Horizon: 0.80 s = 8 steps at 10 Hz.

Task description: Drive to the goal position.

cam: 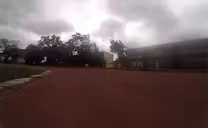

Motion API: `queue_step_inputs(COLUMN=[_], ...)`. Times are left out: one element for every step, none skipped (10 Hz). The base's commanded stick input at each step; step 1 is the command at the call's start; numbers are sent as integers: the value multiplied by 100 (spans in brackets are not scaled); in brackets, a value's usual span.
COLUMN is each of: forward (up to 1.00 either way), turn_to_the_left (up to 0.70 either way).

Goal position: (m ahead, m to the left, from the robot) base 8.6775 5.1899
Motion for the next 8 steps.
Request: queue_step_inputs(forward=[70,70,70,70,70,70,70,70], turn_to_the_left=[0,0,0,0,0,0,0,0])
